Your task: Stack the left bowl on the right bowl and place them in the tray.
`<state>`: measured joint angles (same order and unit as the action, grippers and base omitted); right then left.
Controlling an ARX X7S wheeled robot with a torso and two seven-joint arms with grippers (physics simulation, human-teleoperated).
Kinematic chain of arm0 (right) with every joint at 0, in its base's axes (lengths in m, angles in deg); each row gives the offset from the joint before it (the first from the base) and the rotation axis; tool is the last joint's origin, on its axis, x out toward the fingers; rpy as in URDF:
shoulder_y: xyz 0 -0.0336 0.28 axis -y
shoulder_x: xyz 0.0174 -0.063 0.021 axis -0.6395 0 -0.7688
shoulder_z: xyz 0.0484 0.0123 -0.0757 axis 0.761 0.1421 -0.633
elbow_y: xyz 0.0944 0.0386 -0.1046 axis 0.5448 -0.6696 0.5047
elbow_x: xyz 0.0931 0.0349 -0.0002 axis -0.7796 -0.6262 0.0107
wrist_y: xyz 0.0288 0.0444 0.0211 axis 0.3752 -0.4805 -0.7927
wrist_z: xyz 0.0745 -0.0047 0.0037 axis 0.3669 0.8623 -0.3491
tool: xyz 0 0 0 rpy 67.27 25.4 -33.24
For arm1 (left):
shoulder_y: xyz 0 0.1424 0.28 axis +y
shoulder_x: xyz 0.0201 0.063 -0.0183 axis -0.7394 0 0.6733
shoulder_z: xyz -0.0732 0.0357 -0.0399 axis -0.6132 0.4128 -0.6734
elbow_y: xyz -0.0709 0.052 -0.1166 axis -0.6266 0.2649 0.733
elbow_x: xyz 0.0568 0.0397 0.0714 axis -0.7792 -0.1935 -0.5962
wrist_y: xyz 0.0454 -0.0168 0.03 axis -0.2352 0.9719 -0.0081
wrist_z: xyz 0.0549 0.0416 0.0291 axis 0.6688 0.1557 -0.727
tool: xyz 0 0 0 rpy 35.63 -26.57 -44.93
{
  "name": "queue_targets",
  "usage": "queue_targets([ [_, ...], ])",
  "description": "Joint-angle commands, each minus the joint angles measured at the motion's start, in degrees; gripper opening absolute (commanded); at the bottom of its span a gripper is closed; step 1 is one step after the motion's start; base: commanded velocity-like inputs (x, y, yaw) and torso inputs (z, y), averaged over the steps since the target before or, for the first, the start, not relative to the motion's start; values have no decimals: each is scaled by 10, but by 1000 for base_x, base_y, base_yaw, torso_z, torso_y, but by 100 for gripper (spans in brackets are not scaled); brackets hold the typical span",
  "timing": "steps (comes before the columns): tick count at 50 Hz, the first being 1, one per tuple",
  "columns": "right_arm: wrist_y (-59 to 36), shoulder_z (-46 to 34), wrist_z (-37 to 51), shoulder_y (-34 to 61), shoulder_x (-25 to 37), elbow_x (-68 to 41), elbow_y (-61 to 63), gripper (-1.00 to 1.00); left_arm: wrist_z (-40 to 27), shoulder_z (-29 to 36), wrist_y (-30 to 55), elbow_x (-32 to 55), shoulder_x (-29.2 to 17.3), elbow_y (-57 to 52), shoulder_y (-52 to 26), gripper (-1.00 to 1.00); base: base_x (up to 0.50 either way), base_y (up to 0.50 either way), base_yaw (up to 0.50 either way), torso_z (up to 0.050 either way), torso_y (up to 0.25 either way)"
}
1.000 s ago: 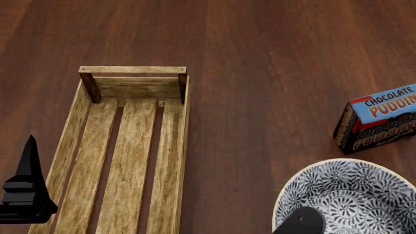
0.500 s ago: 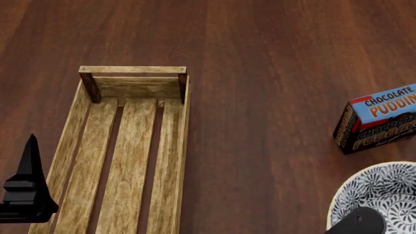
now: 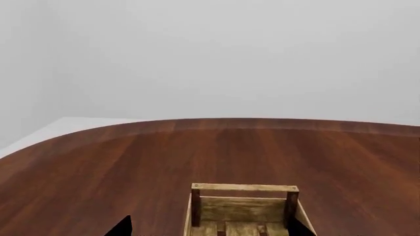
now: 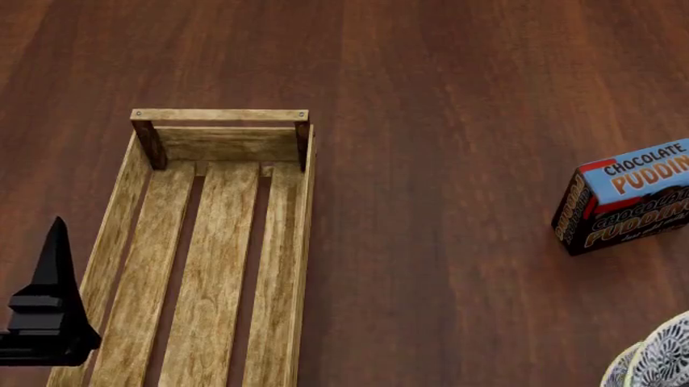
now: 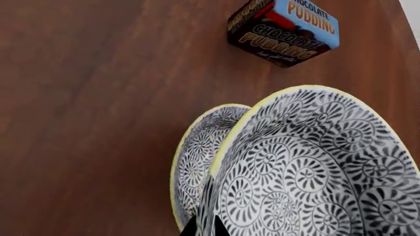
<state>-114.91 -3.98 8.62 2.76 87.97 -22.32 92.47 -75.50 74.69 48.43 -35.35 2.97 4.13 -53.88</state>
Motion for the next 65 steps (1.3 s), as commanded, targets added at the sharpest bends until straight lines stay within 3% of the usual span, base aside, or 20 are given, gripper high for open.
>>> queue_targets([
  [1,77,-1,-61,-42,78,81,13,-100,-1,6,-6,-2,-2,2,4,100,0,0,0,0,0],
  [15,88,4,-93,-42,100,100,-3,-100,-4,8,-9,-1,-5,1,7,100,0,0,0,0,0],
  [34,-9,31,-121,3,17,99,-65,-100,-7,10,-13,1,-9,4,8,100,0,0,0,0,0],
  [65,-26,10,-168,-6,-68,170,-123,-100,-16,12,-12,8,-15,4,3,100,0,0,0,0,0],
])
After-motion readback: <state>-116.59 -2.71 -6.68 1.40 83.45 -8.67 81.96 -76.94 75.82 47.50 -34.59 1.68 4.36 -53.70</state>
